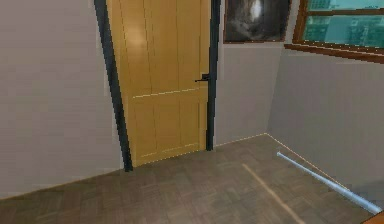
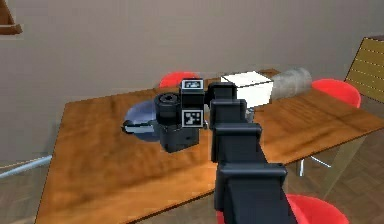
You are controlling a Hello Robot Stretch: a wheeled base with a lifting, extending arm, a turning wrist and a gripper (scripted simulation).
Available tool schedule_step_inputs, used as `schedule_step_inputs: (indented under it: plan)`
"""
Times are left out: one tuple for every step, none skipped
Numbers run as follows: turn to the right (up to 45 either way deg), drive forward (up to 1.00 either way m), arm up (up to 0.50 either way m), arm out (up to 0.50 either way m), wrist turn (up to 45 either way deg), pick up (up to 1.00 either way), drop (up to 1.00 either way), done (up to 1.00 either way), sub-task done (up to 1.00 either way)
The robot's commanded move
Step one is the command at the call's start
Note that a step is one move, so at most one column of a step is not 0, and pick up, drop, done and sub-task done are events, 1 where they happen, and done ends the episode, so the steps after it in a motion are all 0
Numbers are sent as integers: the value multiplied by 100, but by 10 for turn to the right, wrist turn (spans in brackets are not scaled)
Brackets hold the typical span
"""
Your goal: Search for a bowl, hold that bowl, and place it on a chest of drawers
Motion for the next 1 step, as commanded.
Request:
schedule_step_inputs:
  plan:
    - [0, 0, 0, 0, -450, 0, 0, 0, 0]
